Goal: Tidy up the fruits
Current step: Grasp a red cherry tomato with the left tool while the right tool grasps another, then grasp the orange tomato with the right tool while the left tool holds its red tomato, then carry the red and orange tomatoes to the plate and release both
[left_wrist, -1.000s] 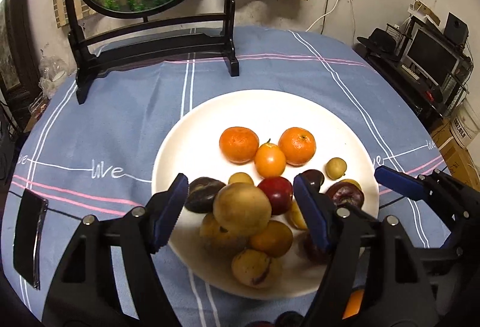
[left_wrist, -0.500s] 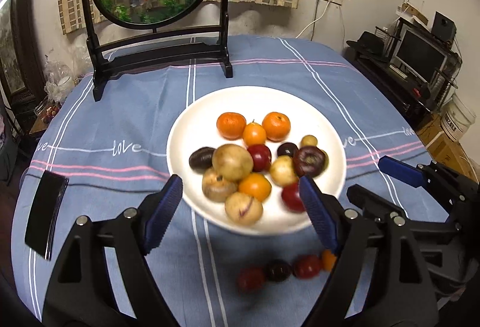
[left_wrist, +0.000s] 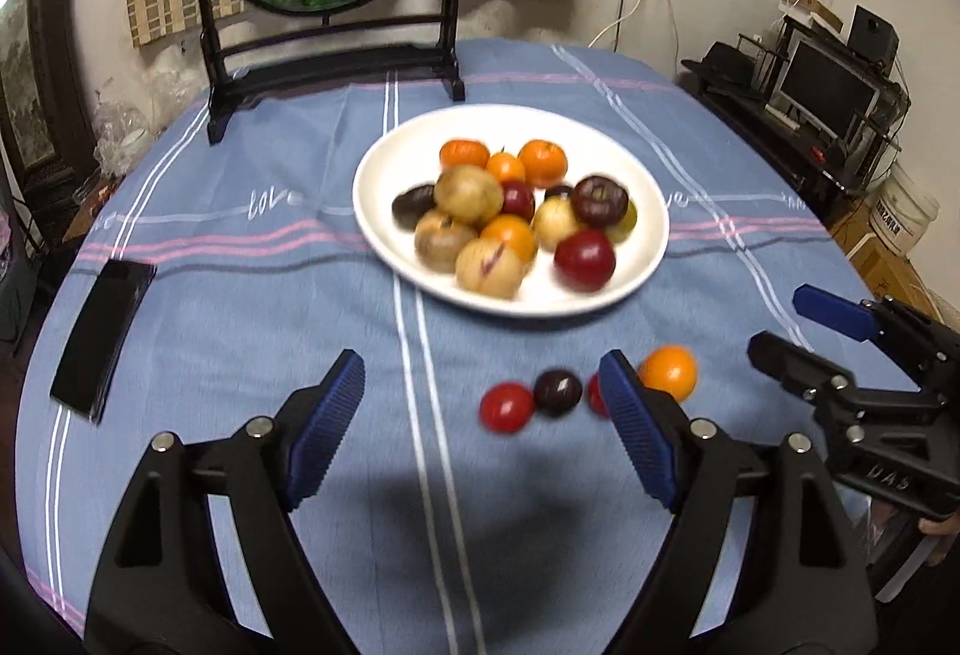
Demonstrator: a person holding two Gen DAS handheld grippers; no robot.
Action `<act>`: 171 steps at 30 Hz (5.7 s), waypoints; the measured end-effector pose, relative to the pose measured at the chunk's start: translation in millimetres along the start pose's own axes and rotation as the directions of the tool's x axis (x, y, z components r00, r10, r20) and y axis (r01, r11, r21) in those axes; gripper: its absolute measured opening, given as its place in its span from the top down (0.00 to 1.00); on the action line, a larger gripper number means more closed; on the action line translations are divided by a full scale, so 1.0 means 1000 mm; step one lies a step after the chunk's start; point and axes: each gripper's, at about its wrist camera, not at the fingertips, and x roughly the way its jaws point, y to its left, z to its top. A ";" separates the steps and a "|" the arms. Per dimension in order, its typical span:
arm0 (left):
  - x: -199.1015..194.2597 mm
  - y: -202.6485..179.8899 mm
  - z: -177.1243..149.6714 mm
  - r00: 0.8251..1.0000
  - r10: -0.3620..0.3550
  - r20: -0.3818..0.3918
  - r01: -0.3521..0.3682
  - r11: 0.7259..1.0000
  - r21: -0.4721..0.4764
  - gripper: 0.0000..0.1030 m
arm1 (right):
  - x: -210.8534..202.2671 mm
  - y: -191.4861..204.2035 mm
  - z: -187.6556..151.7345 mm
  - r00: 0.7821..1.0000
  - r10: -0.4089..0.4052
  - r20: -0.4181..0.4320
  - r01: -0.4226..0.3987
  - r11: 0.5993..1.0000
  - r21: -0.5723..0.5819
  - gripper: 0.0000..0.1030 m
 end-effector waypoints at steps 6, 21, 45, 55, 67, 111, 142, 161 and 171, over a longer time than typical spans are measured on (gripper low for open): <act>0.010 0.002 -0.020 0.999 0.009 -0.044 -0.009 1.000 -0.011 0.20 | 0.000 -0.001 -0.020 0.999 0.024 -0.024 -0.024 1.000 0.018 0.38; 0.059 0.001 -0.037 0.991 0.008 -0.130 -0.004 0.999 0.033 0.24 | 0.013 -0.004 -0.032 0.997 0.037 -0.066 -0.036 0.999 0.017 0.38; 0.069 -0.012 -0.016 0.995 -0.039 -0.093 0.047 0.995 0.092 0.74 | 0.035 -0.011 -0.025 0.994 0.041 -0.104 -0.039 0.999 0.020 0.39; 0.051 -0.005 -0.023 0.996 -0.047 -0.082 0.051 0.997 0.055 0.74 | 0.028 -0.013 -0.029 0.993 0.041 -0.113 -0.038 0.999 0.027 0.38; 0.052 -0.001 -0.025 0.995 -0.058 -0.087 0.061 0.997 0.037 0.74 | 0.052 0.002 -0.032 0.982 0.037 -0.183 -0.046 0.998 -0.050 0.38; 0.043 0.001 -0.017 0.994 -0.062 -0.090 0.066 0.997 0.039 0.74 | 0.055 0.009 -0.017 0.990 0.026 -0.137 -0.036 0.997 -0.069 0.61; 0.048 -0.012 0.042 0.996 -0.078 -0.043 0.081 0.993 0.083 0.74 | 0.048 0.011 0.050 0.997 0.080 -0.012 -0.080 0.995 -0.063 0.61; 0.122 0.009 0.123 0.998 -0.035 -0.054 0.037 0.999 0.024 0.72 | 0.133 0.000 0.117 0.999 0.022 -0.039 -0.025 0.998 -0.066 0.61; 0.122 0.018 0.124 0.997 0.002 -0.079 -0.006 0.999 -0.049 0.35 | 0.124 -0.010 0.114 1.000 0.002 -0.021 -0.003 0.999 -0.035 0.56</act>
